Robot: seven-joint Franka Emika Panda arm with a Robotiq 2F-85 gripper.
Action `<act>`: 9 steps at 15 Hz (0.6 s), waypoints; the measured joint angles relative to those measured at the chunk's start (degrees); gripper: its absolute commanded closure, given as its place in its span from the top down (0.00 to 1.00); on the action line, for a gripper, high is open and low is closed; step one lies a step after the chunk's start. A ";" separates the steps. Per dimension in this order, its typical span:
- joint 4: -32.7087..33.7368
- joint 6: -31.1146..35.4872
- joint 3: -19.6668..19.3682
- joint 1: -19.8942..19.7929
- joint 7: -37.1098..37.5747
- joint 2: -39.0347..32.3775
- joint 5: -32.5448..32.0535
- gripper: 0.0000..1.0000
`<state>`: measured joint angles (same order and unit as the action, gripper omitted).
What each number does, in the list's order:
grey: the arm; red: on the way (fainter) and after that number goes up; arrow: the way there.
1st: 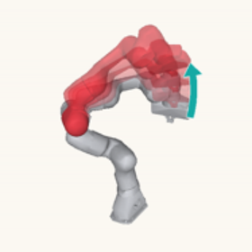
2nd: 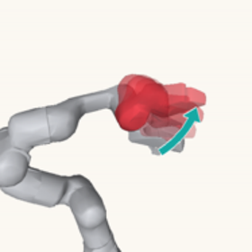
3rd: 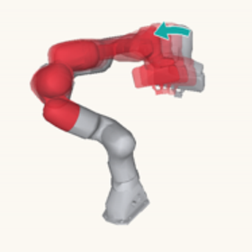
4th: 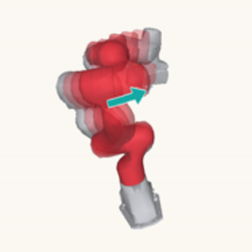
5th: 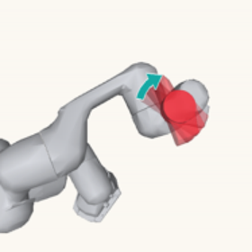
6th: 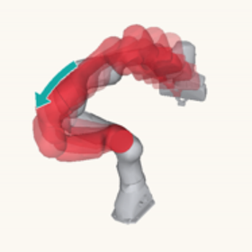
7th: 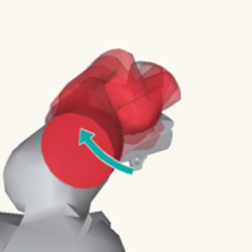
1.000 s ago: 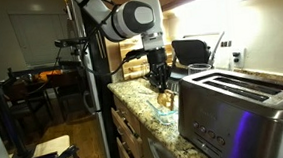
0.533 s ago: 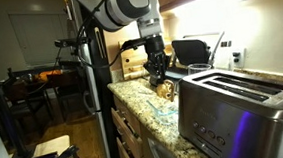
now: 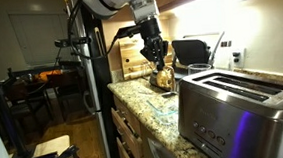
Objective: Take the two slices of bread out of the bowl and put them in the toaster
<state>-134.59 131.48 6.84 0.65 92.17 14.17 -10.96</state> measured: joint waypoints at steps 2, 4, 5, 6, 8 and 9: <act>0.28 -1.22 0.31 -0.15 0.11 1.78 -0.80 0.07; 0.62 -2.39 0.63 -0.29 0.50 3.60 -1.91 0.07; 0.77 -2.95 0.92 -0.51 0.73 4.59 -2.47 0.07; 0.97 -3.66 1.27 -0.80 1.05 5.55 -3.09 0.07; 1.31 -5.21 1.90 -1.43 1.58 7.41 -4.13 0.07; 1.38 -5.98 2.10 -1.75 1.81 8.26 -4.47 0.07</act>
<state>-133.21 125.49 8.94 -1.10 93.98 22.43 -15.43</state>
